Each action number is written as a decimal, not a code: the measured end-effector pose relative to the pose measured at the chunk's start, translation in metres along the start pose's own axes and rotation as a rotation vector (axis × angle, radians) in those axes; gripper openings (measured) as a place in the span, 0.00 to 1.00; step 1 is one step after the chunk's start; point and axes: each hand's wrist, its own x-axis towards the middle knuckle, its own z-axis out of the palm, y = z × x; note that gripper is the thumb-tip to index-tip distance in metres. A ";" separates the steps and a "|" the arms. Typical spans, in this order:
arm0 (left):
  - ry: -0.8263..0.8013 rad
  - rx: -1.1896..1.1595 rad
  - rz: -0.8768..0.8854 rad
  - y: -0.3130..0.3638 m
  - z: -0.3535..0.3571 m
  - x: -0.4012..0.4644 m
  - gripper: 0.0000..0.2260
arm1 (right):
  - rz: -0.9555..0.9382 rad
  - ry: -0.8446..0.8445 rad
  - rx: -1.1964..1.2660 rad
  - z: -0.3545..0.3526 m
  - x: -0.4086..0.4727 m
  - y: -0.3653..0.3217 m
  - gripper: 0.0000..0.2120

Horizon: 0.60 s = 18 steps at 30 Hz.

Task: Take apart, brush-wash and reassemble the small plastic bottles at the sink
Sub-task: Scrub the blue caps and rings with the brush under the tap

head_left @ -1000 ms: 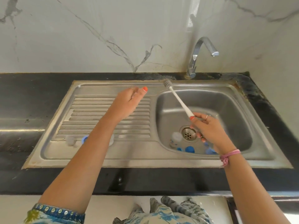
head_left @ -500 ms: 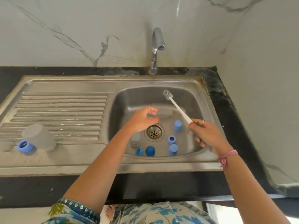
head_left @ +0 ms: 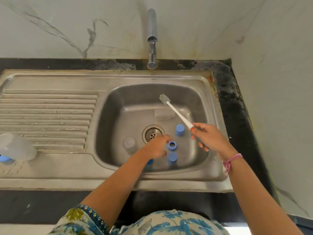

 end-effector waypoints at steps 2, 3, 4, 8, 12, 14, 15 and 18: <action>-0.073 0.135 0.047 -0.001 0.016 0.007 0.27 | 0.021 -0.010 -0.007 0.001 0.007 0.001 0.10; -0.124 0.215 0.059 -0.001 0.023 0.011 0.29 | 0.031 -0.017 -0.012 0.001 0.009 0.000 0.10; -0.178 0.304 0.061 0.000 0.030 0.015 0.31 | 0.037 -0.024 -0.019 0.002 0.012 -0.001 0.10; -0.296 0.538 0.034 0.004 0.048 0.025 0.30 | 0.047 -0.010 -0.019 0.005 0.018 -0.004 0.09; -0.240 0.514 0.043 -0.001 0.045 0.030 0.23 | 0.056 0.016 0.032 0.009 0.020 -0.005 0.08; -0.159 0.448 0.072 -0.001 0.032 0.030 0.24 | 0.052 0.027 0.060 0.010 0.019 -0.006 0.08; -0.096 0.371 0.080 0.001 0.021 0.028 0.24 | 0.053 0.033 0.078 0.011 0.019 -0.007 0.08; 0.103 0.051 0.037 0.009 -0.031 0.026 0.27 | 0.047 0.041 0.151 0.011 0.014 -0.012 0.08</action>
